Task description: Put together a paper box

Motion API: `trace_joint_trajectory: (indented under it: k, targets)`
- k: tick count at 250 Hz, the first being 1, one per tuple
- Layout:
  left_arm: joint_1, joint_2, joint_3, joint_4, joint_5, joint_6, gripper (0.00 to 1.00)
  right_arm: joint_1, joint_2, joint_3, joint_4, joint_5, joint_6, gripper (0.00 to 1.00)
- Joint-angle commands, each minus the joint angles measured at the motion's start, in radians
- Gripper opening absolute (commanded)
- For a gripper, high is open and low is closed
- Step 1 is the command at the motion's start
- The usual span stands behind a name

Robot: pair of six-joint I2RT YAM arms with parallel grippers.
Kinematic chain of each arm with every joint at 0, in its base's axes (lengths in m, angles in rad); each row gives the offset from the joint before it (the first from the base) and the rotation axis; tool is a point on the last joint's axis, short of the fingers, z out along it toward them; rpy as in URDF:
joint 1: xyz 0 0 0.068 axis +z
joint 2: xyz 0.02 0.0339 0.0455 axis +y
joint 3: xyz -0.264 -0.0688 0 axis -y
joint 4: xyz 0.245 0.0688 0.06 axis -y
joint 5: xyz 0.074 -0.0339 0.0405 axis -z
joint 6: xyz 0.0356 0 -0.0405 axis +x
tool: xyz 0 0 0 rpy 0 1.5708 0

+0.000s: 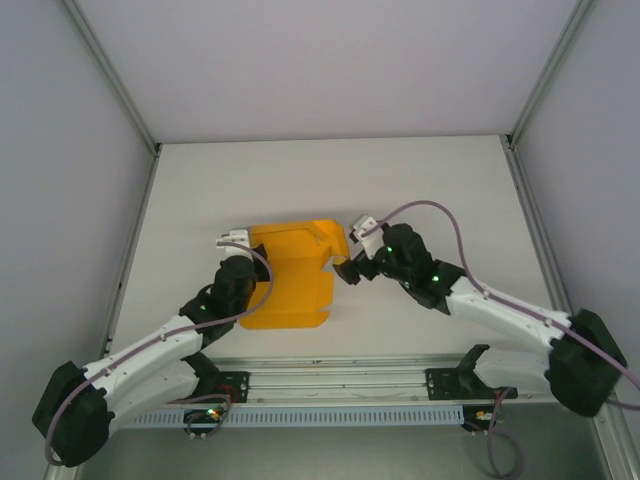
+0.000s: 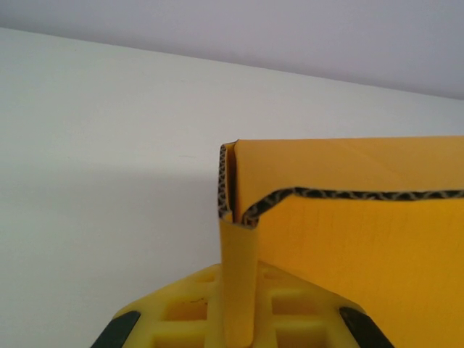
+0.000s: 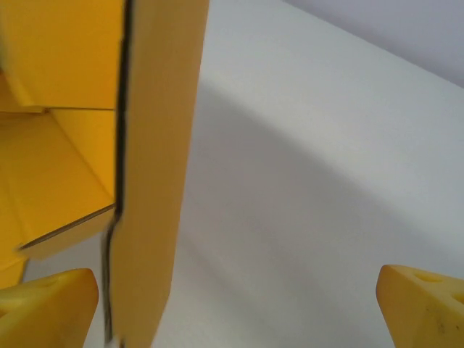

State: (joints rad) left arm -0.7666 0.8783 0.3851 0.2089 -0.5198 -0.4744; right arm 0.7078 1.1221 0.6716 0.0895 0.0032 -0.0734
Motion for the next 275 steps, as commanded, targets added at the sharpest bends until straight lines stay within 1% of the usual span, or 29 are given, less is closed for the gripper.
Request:
trace_joint_trajectory:
  k: [1, 18, 32, 56, 74, 90, 112, 133, 163, 176, 188, 198, 204, 216, 229, 239, 256, 269, 275]
  targets:
    - [0.004, -0.027, 0.003, -0.004, -0.007, -0.005, 0.00, 0.002, -0.142, -0.042, -0.056, -0.061, 0.047, 1.00]
    - [0.008, -0.030, -0.003, 0.003, 0.002, -0.007, 0.00, -0.009, -0.225, -0.068, -0.083, -0.082, 0.067, 1.00]
    - [0.011, -0.029, -0.003, 0.006, 0.017, -0.004, 0.00, -0.026, -0.287, -0.093, -0.074, -0.062, 0.098, 1.00]
    - [0.013, -0.029, 0.000, 0.009, 0.032, -0.001, 0.00, -0.102, -0.355, -0.116, -0.046, -0.045, 0.176, 1.00]
    - [0.015, -0.027, -0.003, 0.016, 0.044, 0.003, 0.00, -0.167, -0.349, -0.112, -0.024, -0.057, 0.239, 0.99]
    - [0.014, -0.025, -0.003, 0.021, 0.057, 0.008, 0.00, -0.208, -0.300, -0.083, -0.029, -0.145, 0.256, 0.94]
    - [0.014, -0.027, -0.003, 0.025, 0.072, 0.012, 0.00, -0.213, -0.195, -0.026, -0.038, -0.225, 0.256, 0.89]
    - [0.013, -0.027, -0.005, 0.030, 0.069, 0.011, 0.00, -0.212, -0.093, 0.033, -0.047, -0.277, 0.253, 0.84]
    - [0.014, -0.023, -0.001, 0.037, 0.066, 0.009, 0.00, -0.205, 0.025, 0.099, -0.039, -0.428, 0.241, 0.78]
    - [0.014, -0.020, -0.002, 0.040, 0.064, 0.008, 0.00, -0.192, 0.066, 0.125, -0.035, -0.474, 0.252, 0.77]
    - [0.012, -0.017, -0.006, 0.048, 0.061, 0.007, 0.00, -0.178, 0.104, 0.143, -0.026, -0.513, 0.270, 0.71]
    - [0.013, -0.012, -0.007, 0.053, 0.058, 0.004, 0.00, -0.167, 0.131, 0.152, -0.005, -0.548, 0.285, 0.68]
    - [0.013, -0.009, -0.008, 0.056, 0.055, 0.002, 0.00, -0.159, 0.146, 0.151, 0.015, -0.561, 0.299, 0.67]
    - [0.013, -0.005, -0.007, 0.058, 0.055, 0.001, 0.00, -0.143, 0.176, 0.151, 0.054, -0.583, 0.318, 0.60]
    - [0.012, -0.001, -0.004, 0.057, 0.052, -0.003, 0.00, -0.125, 0.206, 0.155, 0.083, -0.598, 0.329, 0.58]
    - [0.012, 0.003, -0.003, 0.059, 0.054, -0.005, 0.00, -0.110, 0.229, 0.162, 0.094, -0.589, 0.333, 0.55]
    - [0.012, 0.006, 0.000, 0.066, 0.058, -0.008, 0.00, -0.087, 0.262, 0.181, 0.096, -0.555, 0.335, 0.53]
    - [0.013, 0.010, 0.001, 0.067, 0.063, -0.008, 0.00, -0.073, 0.268, 0.192, 0.103, -0.524, 0.336, 0.50]
    - [0.012, 0.011, 0.001, 0.069, 0.064, -0.010, 0.00, -0.069, 0.295, 0.195, 0.111, -0.514, 0.336, 0.49]
